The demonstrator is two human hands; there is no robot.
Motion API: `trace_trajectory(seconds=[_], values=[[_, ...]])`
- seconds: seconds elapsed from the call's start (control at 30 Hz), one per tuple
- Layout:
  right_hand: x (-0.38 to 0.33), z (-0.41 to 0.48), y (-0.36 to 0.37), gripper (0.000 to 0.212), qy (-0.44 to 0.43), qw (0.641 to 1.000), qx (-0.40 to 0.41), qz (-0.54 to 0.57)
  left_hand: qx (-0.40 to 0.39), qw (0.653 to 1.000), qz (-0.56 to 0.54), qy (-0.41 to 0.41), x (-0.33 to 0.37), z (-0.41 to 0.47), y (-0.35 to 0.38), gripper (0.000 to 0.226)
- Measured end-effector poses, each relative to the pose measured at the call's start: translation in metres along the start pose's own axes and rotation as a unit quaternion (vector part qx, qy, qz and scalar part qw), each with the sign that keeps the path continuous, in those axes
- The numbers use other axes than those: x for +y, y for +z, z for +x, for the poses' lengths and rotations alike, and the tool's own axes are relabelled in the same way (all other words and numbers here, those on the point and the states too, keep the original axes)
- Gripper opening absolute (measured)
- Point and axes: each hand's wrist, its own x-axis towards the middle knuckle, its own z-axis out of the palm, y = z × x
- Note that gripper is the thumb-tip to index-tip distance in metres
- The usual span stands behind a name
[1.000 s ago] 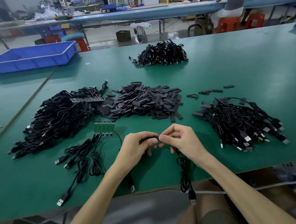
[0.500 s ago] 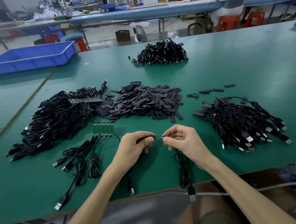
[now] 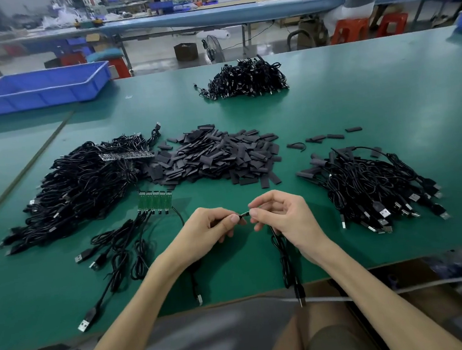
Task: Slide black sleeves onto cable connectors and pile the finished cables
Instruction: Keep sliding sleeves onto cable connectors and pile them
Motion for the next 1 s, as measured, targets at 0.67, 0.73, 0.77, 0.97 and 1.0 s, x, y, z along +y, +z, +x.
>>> trace_trajectory(seconds=[0.67,0.73,0.77,0.97,1.0], values=[[-0.0002,-0.0002,0.0036,0.007,-0.007,0.998,-0.058,-0.02,-0.086,0.996,-0.03,0.009,0.0047,0.0021,-0.0089,0.021],[-0.0001,-0.0001,0.0035,0.007,-0.007,0.998,-0.06,-0.026,-0.089,0.996,-0.027,0.009,0.0043,0.0017,-0.0088,0.02],[-0.0001,-0.0002,0.0035,0.007,-0.007,0.998,-0.059,-0.026,-0.089,0.996,-0.029,0.007,0.0039,0.0017,-0.0087,0.02],[-0.0019,-0.0009,0.0023,0.009,-0.004,0.998,-0.057,0.0,-0.052,0.994,-0.093,-0.016,-0.0018,0.0011,-0.0079,0.023],[-0.0022,-0.0008,0.0021,0.011,-0.001,0.998,-0.059,0.006,-0.037,0.993,-0.107,-0.016,-0.0031,0.0008,-0.0079,0.022]])
